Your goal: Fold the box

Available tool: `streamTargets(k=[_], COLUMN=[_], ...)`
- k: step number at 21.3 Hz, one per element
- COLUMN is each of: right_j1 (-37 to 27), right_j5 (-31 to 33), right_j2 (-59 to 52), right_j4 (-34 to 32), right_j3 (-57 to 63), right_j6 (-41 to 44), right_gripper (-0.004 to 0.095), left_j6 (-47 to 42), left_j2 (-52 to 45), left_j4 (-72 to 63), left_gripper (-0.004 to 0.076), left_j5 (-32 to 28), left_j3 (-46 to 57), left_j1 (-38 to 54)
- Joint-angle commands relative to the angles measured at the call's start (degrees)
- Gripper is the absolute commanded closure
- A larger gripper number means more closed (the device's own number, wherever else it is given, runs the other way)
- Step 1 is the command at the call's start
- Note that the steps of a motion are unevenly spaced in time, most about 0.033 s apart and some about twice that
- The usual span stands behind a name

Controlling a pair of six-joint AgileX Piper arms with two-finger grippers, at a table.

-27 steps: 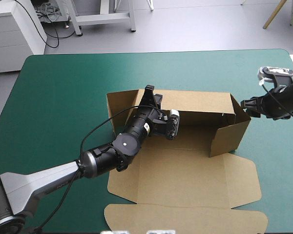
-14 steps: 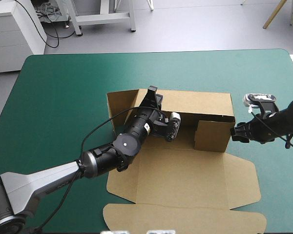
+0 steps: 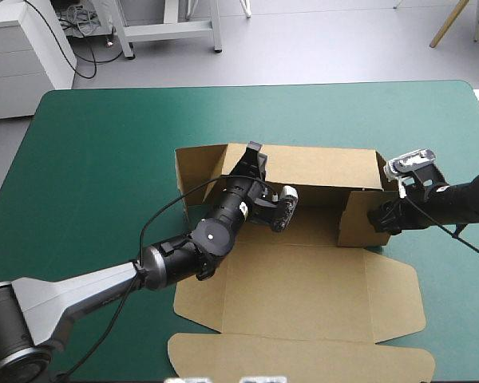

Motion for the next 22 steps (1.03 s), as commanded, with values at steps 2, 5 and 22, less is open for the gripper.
streamTargets(k=[2, 5, 22], right_j1=[0.19, 1.42, 11.66], right_j5=[0.59, -1.09, -24.64], right_j2=[-1.68, -1.58, -1.58], right_j4=[9.92, 9.38, 12.51], right_j3=[-1.48, -1.48, 9.61], right_j6=[-6.45, -8.32, 3.40], right_gripper=[0.0342, 0.0342, 0.0908], left_j6=[0.77, 0.77, 0.28], left_j2=[-1.03, -1.03, -1.03], left_j4=[3.61, 3.61, 3.41], left_gripper=[0.0734, 0.0734, 0.0734], left_j5=[0.76, 0.86, 0.86], left_j3=[-0.79, -0.79, -0.79], left_j1=[-0.07, -0.07, -0.07])
